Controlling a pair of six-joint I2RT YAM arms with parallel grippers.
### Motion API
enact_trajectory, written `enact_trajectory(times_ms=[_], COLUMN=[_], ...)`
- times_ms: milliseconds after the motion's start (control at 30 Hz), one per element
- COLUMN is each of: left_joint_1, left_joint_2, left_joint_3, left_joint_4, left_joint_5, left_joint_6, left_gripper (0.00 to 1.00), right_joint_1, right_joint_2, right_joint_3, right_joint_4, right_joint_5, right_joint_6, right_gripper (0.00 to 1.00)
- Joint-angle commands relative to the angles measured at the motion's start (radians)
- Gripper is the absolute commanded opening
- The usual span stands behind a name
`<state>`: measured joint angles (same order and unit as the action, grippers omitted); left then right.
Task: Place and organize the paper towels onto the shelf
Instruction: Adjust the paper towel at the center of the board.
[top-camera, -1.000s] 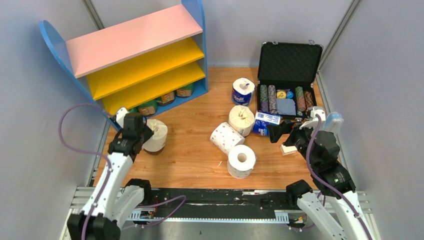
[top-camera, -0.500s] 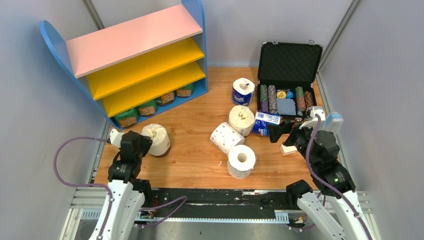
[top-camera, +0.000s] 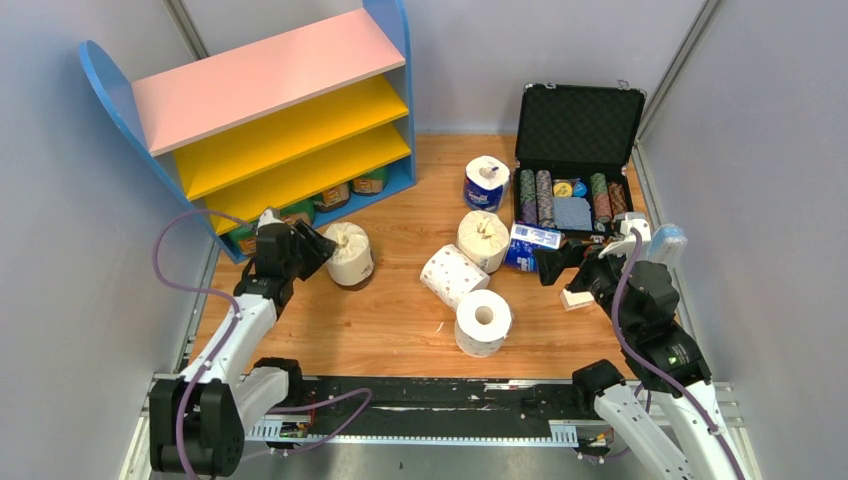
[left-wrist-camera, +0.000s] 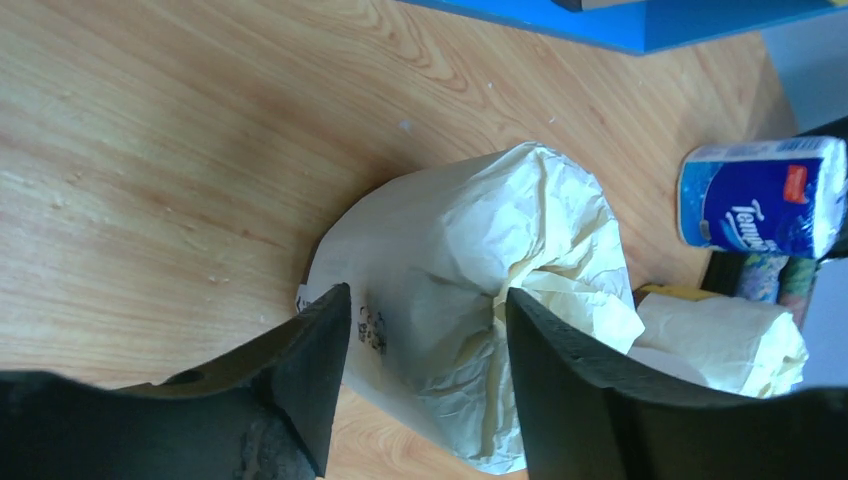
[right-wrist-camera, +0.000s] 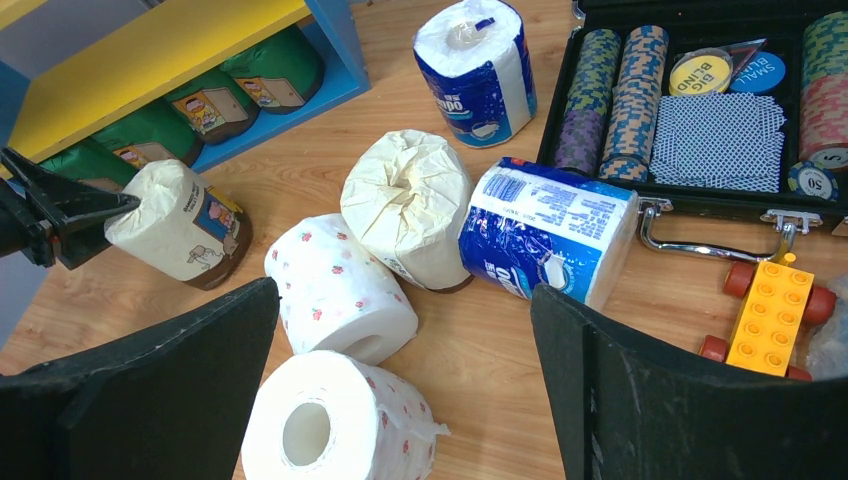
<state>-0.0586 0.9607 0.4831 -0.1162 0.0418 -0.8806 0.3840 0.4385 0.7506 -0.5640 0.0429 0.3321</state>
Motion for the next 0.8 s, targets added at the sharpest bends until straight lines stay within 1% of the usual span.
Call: enact_trajectory(times_ms=[0,33,67,133,233,300,400,600,633,667,767], left_joint_1=[0.003,0.002,0.003,0.003,-0.006,-0.043,-0.169,-0.379,-0.399,-0.439,-0.509], left_joint_2=[0.009,0.001,-0.009,-0.018,-0.018,-0.009,0.038,0.222,0.267,0.289,0.395], left_joint_3=[0.136,0.156,0.192,0.257,0.339,0.401,0.506,0.693,0.710,0.736,0.796], left_joint_4=[-0.088,-0.110,-0.160,-0.247,-0.358,-0.427,-0.525,-0.654,-0.670,-0.674,-0.683], left_joint_5=[-0.002,-0.020,-0.052,-0.107,-0.165,-0.228,-0.361,-0.514,-0.543,-0.554,-0.569], left_joint_6=[0.180,0.193,0.219,0.249,0.280,0.297,0.309,0.283,0.273,0.269,0.258], left_gripper=[0.73,0.76,0.81,0.86,0.91,0.92,0.92,0.91,0.90,0.89,0.87], right_joint_1=[0.005,0.004,0.004,0.005,0.004,0.004,0.005,0.005,0.004,0.004,0.004], right_joint_2=[-0.002,-0.001,0.000,0.003,0.004,0.005,0.008,0.005,0.002,0.001,-0.002], right_joint_3=[0.001,0.002,0.003,0.003,0.003,0.003,0.003,0.003,0.003,0.003,0.002], right_joint_4=[0.038,0.038,0.038,0.038,0.038,0.039,0.039,0.039,0.038,0.039,0.038], right_joint_5=[-0.003,-0.003,-0.003,-0.002,-0.002,0.001,0.002,0.004,0.005,0.007,0.008], right_joint_6=[0.012,0.011,0.011,0.010,0.010,0.010,0.010,0.010,0.010,0.010,0.010], right_gripper=[1.00,1.00,1.00,1.00,1.00,1.00,1.00,1.00,1.00,1.00,1.00])
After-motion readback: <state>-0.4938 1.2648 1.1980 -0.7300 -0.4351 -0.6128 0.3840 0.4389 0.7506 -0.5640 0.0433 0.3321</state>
